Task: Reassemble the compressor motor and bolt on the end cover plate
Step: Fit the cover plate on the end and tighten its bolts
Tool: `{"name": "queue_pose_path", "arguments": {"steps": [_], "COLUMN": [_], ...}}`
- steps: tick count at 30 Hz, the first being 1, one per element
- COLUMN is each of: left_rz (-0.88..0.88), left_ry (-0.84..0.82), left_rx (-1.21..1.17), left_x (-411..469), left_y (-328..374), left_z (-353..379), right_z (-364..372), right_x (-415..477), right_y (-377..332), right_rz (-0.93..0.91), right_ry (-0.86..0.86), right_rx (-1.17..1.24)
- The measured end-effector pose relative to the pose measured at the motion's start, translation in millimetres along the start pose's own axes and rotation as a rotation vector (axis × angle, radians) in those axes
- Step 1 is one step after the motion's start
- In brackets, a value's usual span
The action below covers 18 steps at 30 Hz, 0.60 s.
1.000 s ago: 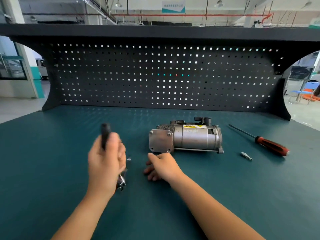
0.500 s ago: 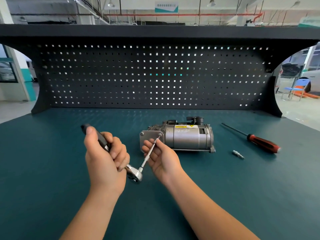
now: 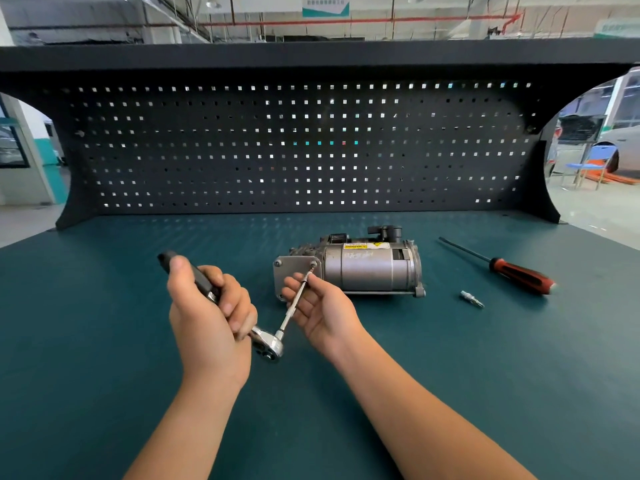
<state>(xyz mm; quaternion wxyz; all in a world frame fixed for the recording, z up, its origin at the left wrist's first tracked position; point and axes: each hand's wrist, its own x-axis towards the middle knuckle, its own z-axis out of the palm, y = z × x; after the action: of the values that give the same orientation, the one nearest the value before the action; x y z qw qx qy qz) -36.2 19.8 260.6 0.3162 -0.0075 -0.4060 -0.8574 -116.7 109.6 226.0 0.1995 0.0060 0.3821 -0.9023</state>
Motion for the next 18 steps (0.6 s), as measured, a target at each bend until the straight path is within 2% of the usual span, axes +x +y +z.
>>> {"name": "queue_pose_path", "arguments": {"steps": [13, 15, 18], "left_rz": [-0.046, 0.008, 0.119], "left_ry": [0.063, 0.063, -0.026], "left_rx": [-0.112, -0.049, 0.111], "left_x": [1, 1, -1], "left_y": [-3, -2, -5], "left_z": [3, 7, 19], "right_z": [-7, -8, -5], "right_x": [9, 10, 11], "right_y": [-8, -7, -6], "right_rz": [0.013, -0.01, -0.061], "right_ry": [-0.004, -0.016, 0.029], "right_rx": [-0.084, -0.11, -0.218]}}
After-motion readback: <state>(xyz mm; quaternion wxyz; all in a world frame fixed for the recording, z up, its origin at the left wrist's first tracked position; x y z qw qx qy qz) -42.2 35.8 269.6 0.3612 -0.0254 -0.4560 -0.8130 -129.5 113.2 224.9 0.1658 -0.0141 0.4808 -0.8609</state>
